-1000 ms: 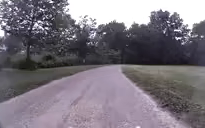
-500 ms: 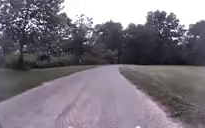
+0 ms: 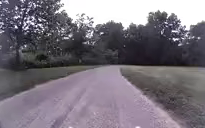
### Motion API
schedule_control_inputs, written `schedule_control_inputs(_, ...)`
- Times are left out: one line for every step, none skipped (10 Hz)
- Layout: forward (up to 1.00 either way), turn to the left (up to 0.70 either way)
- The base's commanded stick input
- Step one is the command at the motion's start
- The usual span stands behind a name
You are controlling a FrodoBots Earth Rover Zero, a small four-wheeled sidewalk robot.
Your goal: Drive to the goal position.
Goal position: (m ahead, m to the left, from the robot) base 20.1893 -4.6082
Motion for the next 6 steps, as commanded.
schedule_control_inputs(0.70,0.00)
schedule_control_inputs(0.70,0.00)
schedule_control_inputs(0.70,0.00)
schedule_control_inputs(0.70,0.00)
schedule_control_inputs(0.70,0.00)
schedule_control_inputs(0.70,0.00)
